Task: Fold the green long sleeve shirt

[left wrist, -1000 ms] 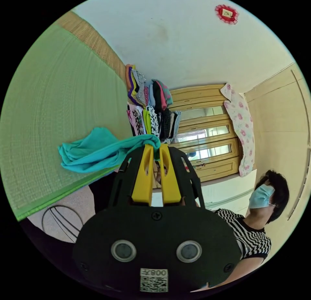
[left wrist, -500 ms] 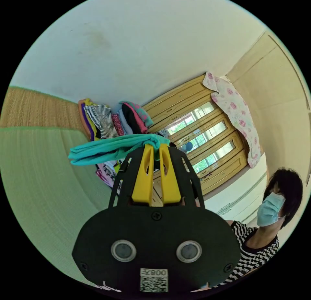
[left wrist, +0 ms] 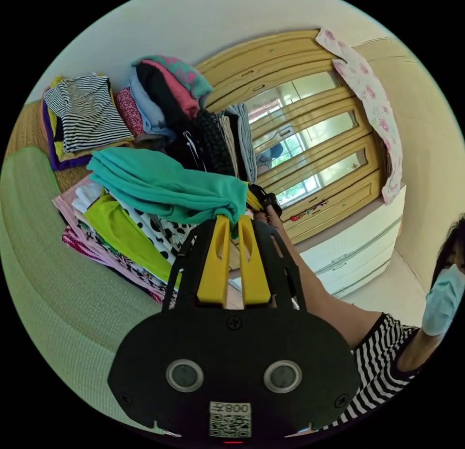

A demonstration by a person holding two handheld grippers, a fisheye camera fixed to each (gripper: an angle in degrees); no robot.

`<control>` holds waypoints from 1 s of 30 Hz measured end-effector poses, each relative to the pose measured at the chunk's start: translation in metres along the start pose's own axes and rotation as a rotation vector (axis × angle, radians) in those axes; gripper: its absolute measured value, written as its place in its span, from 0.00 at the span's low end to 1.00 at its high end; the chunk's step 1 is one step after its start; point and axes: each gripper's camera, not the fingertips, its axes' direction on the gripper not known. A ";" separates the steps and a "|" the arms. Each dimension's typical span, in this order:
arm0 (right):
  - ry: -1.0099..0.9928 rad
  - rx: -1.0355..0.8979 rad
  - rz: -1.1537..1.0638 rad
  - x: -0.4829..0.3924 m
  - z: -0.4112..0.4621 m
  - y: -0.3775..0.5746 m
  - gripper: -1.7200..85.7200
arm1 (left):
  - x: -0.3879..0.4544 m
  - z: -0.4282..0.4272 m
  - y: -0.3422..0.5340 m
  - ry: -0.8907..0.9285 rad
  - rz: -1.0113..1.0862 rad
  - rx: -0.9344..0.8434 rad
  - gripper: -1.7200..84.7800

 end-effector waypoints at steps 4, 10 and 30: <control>0.005 -0.006 -0.006 0.060 -0.008 0.029 0.04 | 0.081 -0.001 -0.054 -0.129 0.156 -0.061 0.06; 0.038 -0.016 0.011 0.166 -0.023 0.080 0.04 | 0.157 0.019 -0.097 -0.180 0.225 -0.187 0.06; 0.050 0.095 0.205 0.490 -0.003 0.217 0.04 | 0.272 -0.029 -0.196 -0.122 0.020 -0.317 0.06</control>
